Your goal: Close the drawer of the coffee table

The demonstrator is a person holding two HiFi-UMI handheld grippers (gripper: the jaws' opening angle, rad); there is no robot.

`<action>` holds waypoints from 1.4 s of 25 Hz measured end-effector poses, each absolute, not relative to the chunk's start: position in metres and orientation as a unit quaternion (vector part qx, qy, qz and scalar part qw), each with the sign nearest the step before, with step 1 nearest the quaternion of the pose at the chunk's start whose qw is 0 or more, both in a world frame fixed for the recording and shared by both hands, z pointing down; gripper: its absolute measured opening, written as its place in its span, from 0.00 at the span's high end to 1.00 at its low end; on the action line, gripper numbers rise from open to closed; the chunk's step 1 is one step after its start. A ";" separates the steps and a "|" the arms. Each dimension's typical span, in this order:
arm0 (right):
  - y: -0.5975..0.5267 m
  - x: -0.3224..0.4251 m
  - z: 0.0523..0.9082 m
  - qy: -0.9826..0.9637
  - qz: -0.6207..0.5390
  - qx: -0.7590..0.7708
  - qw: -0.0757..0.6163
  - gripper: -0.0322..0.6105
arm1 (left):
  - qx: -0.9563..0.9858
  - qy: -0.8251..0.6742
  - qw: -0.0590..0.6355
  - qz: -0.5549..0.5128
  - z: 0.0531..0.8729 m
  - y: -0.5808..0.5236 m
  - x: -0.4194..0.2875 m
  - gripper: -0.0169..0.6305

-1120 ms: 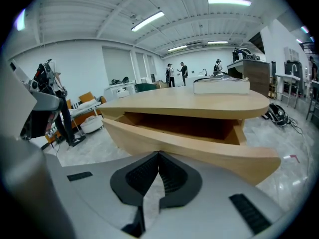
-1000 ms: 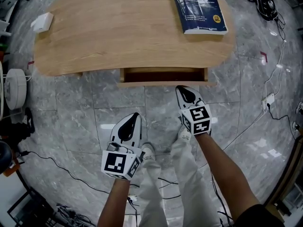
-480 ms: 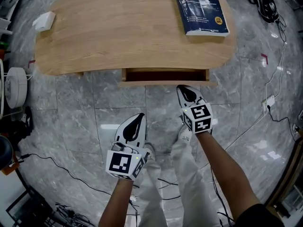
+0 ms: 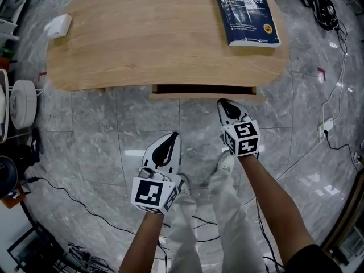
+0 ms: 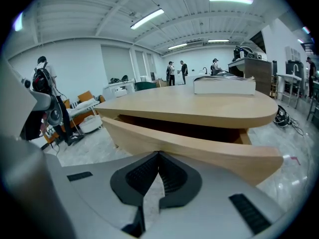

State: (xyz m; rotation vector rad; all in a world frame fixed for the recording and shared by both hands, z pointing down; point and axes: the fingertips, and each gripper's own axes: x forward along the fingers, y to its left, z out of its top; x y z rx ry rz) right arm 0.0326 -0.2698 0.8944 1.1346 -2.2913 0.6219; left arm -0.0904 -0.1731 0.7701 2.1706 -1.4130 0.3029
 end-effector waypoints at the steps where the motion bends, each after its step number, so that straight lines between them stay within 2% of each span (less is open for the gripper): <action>1: -0.271 0.032 0.894 -0.842 0.228 0.418 0.252 0.92 | 0.803 -0.523 0.262 0.112 0.769 -0.175 -0.091 0.97; 35: -0.324 0.028 0.892 -0.835 0.206 0.444 0.251 0.92 | 0.802 -0.538 0.239 0.099 0.761 -0.221 -0.099 0.97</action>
